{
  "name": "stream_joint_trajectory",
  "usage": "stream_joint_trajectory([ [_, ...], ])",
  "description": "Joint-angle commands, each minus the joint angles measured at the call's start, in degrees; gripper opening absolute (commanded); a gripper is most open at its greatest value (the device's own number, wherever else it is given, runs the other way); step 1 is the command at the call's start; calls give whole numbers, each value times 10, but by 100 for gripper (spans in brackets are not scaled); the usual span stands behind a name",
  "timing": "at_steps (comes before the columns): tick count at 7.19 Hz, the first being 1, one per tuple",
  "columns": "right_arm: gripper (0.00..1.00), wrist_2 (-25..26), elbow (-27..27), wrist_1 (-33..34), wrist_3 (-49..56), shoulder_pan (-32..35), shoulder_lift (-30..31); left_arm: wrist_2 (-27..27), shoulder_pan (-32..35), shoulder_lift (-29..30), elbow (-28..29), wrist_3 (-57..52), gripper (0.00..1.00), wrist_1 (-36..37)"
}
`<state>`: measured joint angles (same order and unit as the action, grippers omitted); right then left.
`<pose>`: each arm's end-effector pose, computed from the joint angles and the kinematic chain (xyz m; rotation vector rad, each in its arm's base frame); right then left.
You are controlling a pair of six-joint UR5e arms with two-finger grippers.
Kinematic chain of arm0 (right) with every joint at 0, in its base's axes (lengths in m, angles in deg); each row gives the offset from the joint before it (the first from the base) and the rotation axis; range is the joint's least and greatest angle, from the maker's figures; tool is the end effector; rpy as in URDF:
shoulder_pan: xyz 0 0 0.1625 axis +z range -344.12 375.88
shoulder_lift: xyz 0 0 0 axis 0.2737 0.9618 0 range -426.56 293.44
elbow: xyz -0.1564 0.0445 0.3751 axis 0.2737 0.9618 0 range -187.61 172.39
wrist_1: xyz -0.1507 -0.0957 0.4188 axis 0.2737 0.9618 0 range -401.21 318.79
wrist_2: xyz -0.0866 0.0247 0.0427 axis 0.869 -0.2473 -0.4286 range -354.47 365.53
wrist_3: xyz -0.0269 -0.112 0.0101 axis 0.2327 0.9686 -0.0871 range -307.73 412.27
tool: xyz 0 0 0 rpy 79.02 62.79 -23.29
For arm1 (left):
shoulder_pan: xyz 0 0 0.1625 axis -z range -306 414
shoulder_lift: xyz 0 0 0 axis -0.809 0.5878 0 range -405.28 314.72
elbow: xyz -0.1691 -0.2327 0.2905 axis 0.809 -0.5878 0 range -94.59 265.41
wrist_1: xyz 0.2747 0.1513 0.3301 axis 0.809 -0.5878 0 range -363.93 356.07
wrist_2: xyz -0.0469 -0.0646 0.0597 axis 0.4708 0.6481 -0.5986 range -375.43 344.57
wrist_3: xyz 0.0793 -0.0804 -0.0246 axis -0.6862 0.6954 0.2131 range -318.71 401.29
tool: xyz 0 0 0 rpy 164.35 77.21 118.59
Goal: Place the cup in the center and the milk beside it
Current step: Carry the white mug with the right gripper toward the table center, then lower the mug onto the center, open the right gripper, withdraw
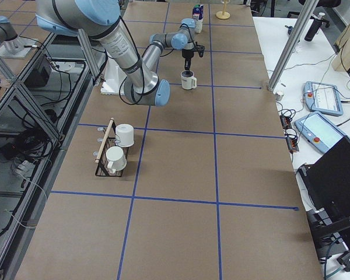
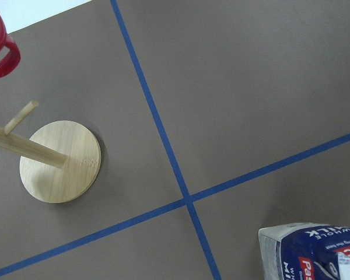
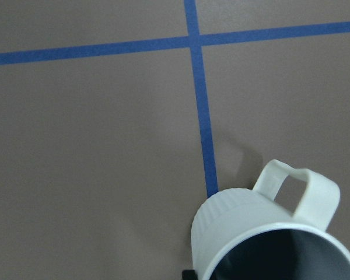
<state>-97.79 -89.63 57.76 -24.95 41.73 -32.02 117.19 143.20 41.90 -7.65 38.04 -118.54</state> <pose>-0.6546 -0.4355 0.0994 0.0101 -0.7058 0.1402 -0.0475 -0.5422 0.6042 0.4297 0.7238 0.2277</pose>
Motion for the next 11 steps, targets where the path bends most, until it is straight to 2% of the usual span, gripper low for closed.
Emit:
stream_joint_trajectory([
  [1,51,0,3,-5,-1,-3,-2,0,0,0,2,0,98,0],
  [2,100,1,-6,-7,0,-2,-1,0,-1,0,2,0,98,0],
  [4,100,-1,-39,-4,14,37,-2,0,0,0,2,0,98,0],
  [6,100,-47,-46,-3,68,103,-1,1,-1,0,2,1,98,0],
  [7,100,-84,-46,-3,128,158,13,2,-1,1,2,0,98,0],
  [8,100,-115,-46,-4,232,217,46,1,-1,3,3,2,98,1],
  [11,100,-217,-46,-11,525,419,184,6,-1,10,6,-1,98,-14],
])
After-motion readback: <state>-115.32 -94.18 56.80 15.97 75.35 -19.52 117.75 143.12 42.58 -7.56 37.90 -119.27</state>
